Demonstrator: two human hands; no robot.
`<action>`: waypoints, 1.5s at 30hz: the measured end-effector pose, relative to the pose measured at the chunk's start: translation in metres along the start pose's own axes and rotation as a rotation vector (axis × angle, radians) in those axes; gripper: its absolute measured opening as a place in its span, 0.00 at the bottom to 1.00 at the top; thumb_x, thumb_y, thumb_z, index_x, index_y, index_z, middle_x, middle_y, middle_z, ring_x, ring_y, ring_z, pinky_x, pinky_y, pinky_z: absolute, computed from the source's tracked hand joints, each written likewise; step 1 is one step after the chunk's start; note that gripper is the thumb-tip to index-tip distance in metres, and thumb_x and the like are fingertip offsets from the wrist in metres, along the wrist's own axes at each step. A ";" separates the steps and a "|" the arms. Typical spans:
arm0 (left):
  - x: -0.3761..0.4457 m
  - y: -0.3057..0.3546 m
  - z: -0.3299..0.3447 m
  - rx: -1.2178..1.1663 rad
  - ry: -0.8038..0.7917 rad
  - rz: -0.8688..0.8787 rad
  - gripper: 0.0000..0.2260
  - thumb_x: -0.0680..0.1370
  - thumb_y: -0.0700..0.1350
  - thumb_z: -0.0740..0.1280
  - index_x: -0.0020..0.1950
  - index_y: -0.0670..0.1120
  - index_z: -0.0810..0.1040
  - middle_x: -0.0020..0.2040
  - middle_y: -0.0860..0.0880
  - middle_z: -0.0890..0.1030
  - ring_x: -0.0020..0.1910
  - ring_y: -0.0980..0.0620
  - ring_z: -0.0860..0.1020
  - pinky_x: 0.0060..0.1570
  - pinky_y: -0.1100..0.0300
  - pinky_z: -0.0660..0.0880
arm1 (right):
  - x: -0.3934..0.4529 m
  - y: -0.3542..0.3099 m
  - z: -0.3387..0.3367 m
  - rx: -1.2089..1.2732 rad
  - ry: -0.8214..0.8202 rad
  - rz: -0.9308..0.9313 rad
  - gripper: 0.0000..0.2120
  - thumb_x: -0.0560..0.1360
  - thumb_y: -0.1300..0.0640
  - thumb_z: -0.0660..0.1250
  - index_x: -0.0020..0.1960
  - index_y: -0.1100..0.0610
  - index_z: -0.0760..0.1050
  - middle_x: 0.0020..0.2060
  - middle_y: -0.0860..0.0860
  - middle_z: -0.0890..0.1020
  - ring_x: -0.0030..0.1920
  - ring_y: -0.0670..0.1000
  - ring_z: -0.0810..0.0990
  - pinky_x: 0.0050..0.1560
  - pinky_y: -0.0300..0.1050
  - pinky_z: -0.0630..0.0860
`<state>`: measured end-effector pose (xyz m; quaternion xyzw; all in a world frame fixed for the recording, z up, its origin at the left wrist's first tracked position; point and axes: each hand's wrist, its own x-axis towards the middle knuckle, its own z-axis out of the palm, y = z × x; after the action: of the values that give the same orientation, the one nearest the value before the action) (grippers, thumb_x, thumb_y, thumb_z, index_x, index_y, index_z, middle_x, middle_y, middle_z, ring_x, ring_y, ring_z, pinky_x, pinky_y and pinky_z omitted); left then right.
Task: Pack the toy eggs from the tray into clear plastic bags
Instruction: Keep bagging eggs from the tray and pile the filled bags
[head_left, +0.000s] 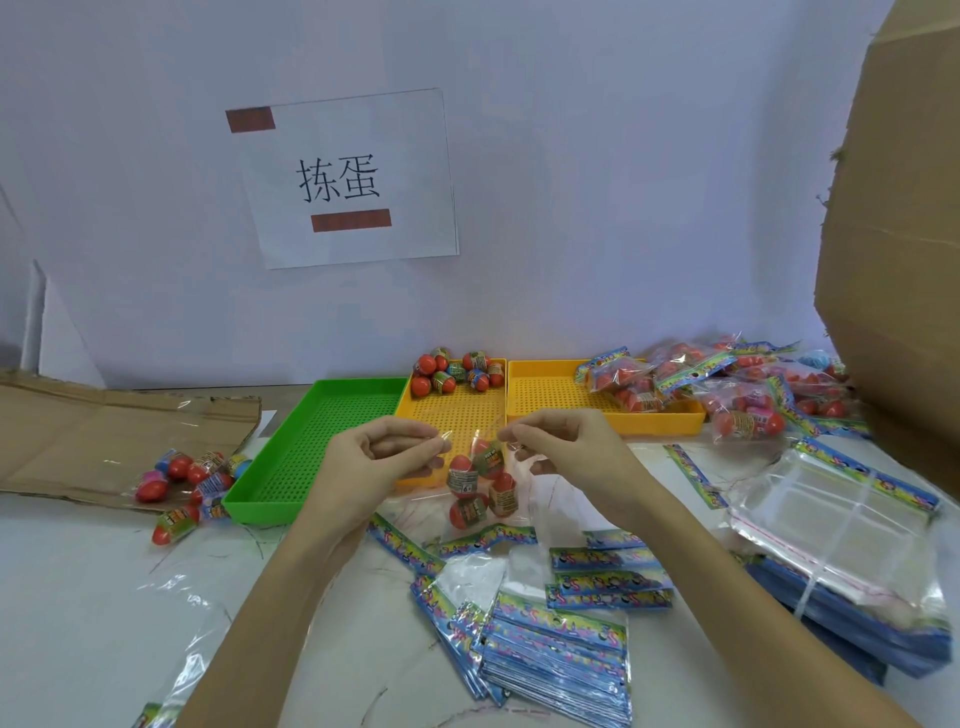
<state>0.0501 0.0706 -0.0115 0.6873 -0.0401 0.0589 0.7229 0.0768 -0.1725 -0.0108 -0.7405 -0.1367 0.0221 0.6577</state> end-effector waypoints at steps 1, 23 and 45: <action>0.000 0.000 0.000 -0.003 -0.002 -0.003 0.14 0.68 0.43 0.81 0.51 0.40 0.87 0.48 0.38 0.88 0.46 0.44 0.88 0.44 0.62 0.83 | 0.000 0.000 0.001 -0.012 -0.012 -0.009 0.05 0.79 0.54 0.73 0.50 0.53 0.88 0.42 0.49 0.88 0.43 0.45 0.84 0.44 0.38 0.81; -0.003 0.004 -0.006 0.135 -0.028 0.168 0.08 0.70 0.40 0.80 0.48 0.48 0.90 0.44 0.43 0.89 0.45 0.47 0.88 0.47 0.65 0.81 | 0.002 0.009 -0.011 0.198 -0.100 0.027 0.09 0.77 0.62 0.74 0.54 0.51 0.88 0.51 0.54 0.88 0.52 0.48 0.86 0.51 0.36 0.80; -0.002 0.004 -0.011 0.437 -0.078 0.398 0.10 0.76 0.32 0.75 0.45 0.47 0.91 0.47 0.52 0.88 0.49 0.55 0.85 0.49 0.66 0.80 | 0.002 0.007 -0.011 0.031 -0.058 -0.048 0.13 0.78 0.69 0.69 0.48 0.55 0.88 0.48 0.51 0.88 0.52 0.51 0.86 0.53 0.40 0.81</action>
<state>0.0469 0.0814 -0.0080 0.8070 -0.1882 0.1804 0.5300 0.0819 -0.1837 -0.0156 -0.7257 -0.1729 0.0299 0.6652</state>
